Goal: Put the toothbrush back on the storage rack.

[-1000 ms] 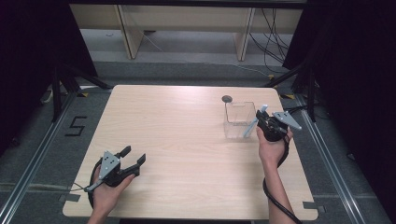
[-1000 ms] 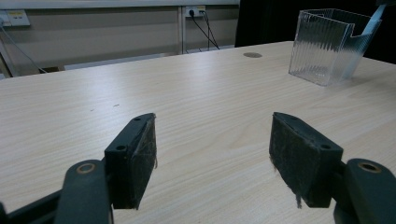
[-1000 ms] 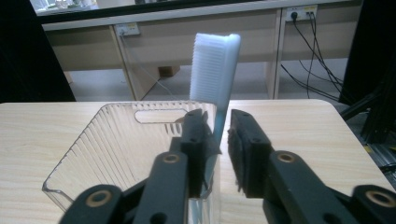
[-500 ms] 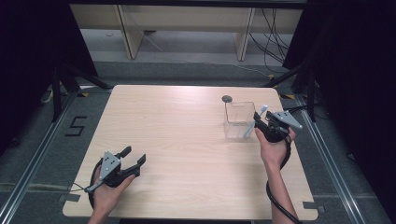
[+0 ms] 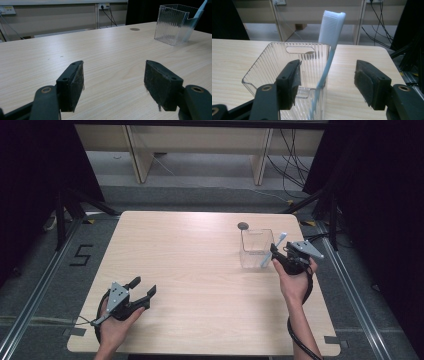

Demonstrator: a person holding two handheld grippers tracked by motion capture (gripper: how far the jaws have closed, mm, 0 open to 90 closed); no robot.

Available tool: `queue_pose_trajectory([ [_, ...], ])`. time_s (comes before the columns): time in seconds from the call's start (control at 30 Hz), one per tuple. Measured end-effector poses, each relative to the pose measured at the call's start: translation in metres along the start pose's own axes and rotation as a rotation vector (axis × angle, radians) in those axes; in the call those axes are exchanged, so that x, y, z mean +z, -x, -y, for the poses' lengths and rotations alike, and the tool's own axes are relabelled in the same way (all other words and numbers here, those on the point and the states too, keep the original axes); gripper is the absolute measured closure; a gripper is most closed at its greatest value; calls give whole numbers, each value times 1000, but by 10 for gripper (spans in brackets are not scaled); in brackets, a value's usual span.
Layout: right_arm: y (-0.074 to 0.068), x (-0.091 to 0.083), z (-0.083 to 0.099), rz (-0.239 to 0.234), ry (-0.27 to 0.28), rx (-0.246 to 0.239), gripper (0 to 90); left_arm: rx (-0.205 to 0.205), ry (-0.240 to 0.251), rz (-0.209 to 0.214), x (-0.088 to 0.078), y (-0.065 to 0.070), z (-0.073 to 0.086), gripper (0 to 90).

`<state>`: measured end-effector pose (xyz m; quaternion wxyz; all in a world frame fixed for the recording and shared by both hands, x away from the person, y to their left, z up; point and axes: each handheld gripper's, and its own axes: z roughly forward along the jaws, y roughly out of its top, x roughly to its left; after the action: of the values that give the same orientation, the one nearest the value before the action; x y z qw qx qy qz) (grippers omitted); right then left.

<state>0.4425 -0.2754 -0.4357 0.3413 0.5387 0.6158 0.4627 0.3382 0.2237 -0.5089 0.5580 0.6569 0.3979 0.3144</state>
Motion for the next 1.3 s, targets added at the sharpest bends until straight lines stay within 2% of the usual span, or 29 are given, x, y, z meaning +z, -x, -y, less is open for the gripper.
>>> queue_pose_trajectory([
  [0.03, 2, -1, 0, 10, 10, -34, 373, 1, -3, -1, 0, 0, 0, 316],
  [0.1, 0, -4, 1, 11, -9, 17, 366, 3, -4, 0, 0, 0, 0, 316],
  [0.13, 4, -5, 2, 5, -2, -19, 360, 3, -16, -8, -2, 0, 0, 316],
  [0.17, 5, -7, 2, 0, -9, -9, 356, 5, -3, -1, -1, -1, 0, 316],
  [0.2, 3, -8, 4, 1, -5, 20, 353, 2, -3, -4, -1, -1, 0, 316],
  [0.27, 6, -11, 5, -3, -10, -12, 350, -5, -6, -11, -2, -1, 0, 316],
  [0.3, 5, -14, 6, -6, -23, -2, 350, -6, -11, -12, -3, -2, 0, 316],
  [0.37, 7, -18, 8, -10, -19, -28, 348, -7, -10, -17, -4, -3, 0, 315],
  [0.43, 7, -24, 9, -7, -34, -34, 346, -10, 0, -17, -3, -4, 1, 315],
  [0.47, 8, -25, 11, -15, -22, -41, 346, -9, -9, -21, -4, -4, 0, 315],
  [0.57, 6, -33, 14, -16, -31, -24, 344, -4, -12, -24, -4, -4, 1, 316],
  [0.67, 8, -40, 18, -35, -23, -51, 342, -5, -12, -24, -4, -4, 1, 316],
  [0.7, 6, -43, 20, -22, -32, -46, 339, -5, -11, -23, -4, -4, 1, 316],
  [0.77, 8, -45, 24, -35, -22, -66, 336, -2, -1, -19, -3, -4, 1, 316],
  [0.83, 7, -49, 29, -26, -27, -56, 336, 1, -10, -27, -5, -3, 0, 318],
  [0.87, 9, -49, 31, -45, -37, -65, 336, 3, 4, -21, -4, -4, 0, 319],
  [0.9, 7, -51, 33, -36, -54, -53, 336, 5, 11, -18, -3, -4, 0, 318],
  [1.0, 10, -54, 40, -38, -56, -74, 335, -4, -4, -34, -5, -5, 0, 318],
  [1.03, 11, -54, 43, -35, -47, -80, 334, -8, 17, -26, -4, -6, 1, 318],
  [1.1, 9, -57, 48, -40, -55, -42, 335, -6, -1, -39, -6, -6, 0, 318],
  [1.13, 11, -58, 50, -51, -60, -72, 334, -5, 2, -38, -6, -6, 1, 318],
  [1.2, 11, -62, 54, -62, -69, -54, 334, -5, 10, -37, -5, -6, 1, 318],
  [1.23, 12, -63, 56, -62, -63, -69, 335, -7, 3, -42, -6, -6, 1, 318],
  [1.3, 12, -67, 60, -43, -59, -61, 335, -5, 5, -43, -6, -6, 1, 317],
])
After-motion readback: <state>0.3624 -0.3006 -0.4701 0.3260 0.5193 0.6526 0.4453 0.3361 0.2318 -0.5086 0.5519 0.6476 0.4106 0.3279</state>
